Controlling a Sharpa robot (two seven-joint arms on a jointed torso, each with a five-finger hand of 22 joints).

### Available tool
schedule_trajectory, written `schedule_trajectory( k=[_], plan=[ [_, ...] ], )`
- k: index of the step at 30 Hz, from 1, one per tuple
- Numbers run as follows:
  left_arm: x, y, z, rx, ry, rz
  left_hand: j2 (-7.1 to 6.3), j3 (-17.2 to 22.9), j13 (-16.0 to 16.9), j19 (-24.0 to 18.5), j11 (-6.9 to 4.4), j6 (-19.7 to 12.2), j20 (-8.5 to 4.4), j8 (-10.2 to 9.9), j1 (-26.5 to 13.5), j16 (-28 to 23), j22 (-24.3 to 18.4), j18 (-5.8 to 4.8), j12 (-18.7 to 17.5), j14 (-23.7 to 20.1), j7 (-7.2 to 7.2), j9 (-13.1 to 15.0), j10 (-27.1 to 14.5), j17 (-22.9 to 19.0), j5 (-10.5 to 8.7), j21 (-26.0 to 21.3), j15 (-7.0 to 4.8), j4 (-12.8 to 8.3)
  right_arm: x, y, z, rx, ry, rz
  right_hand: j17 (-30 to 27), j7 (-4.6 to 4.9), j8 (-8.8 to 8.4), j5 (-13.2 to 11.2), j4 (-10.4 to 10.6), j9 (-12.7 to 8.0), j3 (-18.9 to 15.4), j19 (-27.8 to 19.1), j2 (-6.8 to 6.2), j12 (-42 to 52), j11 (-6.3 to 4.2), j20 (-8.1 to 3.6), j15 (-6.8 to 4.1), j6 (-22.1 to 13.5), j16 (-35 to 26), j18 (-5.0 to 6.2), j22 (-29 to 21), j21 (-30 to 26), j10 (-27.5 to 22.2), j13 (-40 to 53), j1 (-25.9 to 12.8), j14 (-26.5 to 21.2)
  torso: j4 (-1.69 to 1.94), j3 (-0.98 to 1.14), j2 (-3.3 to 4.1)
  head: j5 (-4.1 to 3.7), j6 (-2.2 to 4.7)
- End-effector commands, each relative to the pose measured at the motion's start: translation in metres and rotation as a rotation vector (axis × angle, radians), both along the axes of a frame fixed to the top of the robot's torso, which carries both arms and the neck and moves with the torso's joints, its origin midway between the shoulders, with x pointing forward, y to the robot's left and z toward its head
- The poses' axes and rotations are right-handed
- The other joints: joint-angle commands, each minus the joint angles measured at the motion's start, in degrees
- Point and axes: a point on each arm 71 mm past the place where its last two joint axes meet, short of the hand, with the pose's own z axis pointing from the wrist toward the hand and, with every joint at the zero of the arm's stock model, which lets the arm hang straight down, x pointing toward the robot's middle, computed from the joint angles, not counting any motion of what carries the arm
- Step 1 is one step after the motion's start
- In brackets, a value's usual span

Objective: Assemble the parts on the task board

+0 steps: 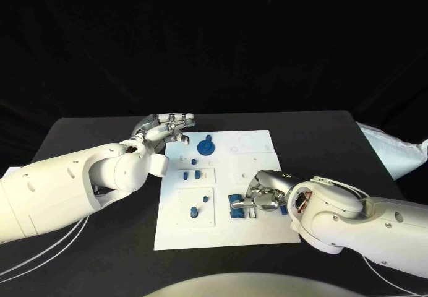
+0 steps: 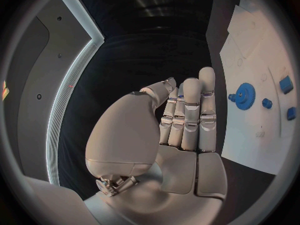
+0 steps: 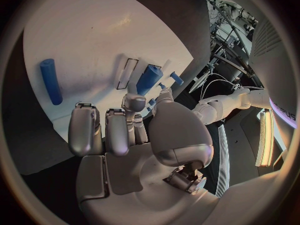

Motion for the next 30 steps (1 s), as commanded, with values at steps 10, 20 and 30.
schedule_trajectory(
  k=[10, 20, 30],
  plan=[
    [-0.0005, -0.0027, 0.001, -0.011, -0.005, -0.02, 0.2, -0.2, -0.1, -0.4, 0.08, -0.5, 0.2, 0.3, 0.3, -0.2, -0.1, 1.04, 0.4, -0.3, -0.11, 0.0, -0.3, -0.1, 0.16, -0.2, -0.19, 0.0, -0.0023, 0.0047, 0.0002, -0.059, -0.022, 0.06, 0.6, 0.16, -0.21, 2.7, -4.7, 1.0, 2.8, 0.1, -0.62, -0.6, 0.08, -0.42, -0.45, -0.2, 0.2, -0.43, 0.1, 0.1, 0.6, 1.2, 11.4, 3.3, 0.05, -0.05, 0.01, -0.12, -0.19],
    [-0.0004, -0.0024, 0.0009, -0.01, -0.005, -0.019, 0.2, -0.2, -0.1, -0.4, 0.08, -0.5, 0.2, 0.3, 0.3, -0.2, -0.1, 1.04, 0.4, -0.3, -0.11, 0.0, -0.3, -0.1, 0.16, -0.2, -0.19, 0.0, -0.0016, 0.0093, -0.0015, -0.089, -0.038, 0.086, 1.6, 0.05, -0.13, 1.8, -9.2, 1.5, 4.4, 0.3, -0.26, -0.5, -0.1, -0.53, -0.59, 0.1, 0.7, -0.52, 0.5, 0.2, 0.9, 2.1, 18.1, 3.4, 0.03, -0.08, -0.04, 0.0, -0.33],
    [-0.0003, -0.0022, 0.0008, -0.01, -0.005, -0.019, 0.27, -0.4, -0.1, -0.4, 0.12, -0.6, 0.23, 0.4, 0.3, -0.1, -0.1, 1.04, 0.5, -0.3, -0.08, 0.0, -0.5, -0.2, 0.17, -0.3, -0.15, -0.1, -0.0003, 0.0087, -0.0002, -0.077, -0.066, 0.073, 1.8, 0.08, -0.18, 2.9, -8.4, 1.6, 4.1, 0.4, 0.81, -0.5, -0.05, -0.53, -0.56, 0.2, 0.8, -0.54, 0.7, 0.3, 1.2, 2.4, 16.5, 3.4, 0.0, -0.03, -0.03, 0.0, -0.17]
  ],
)
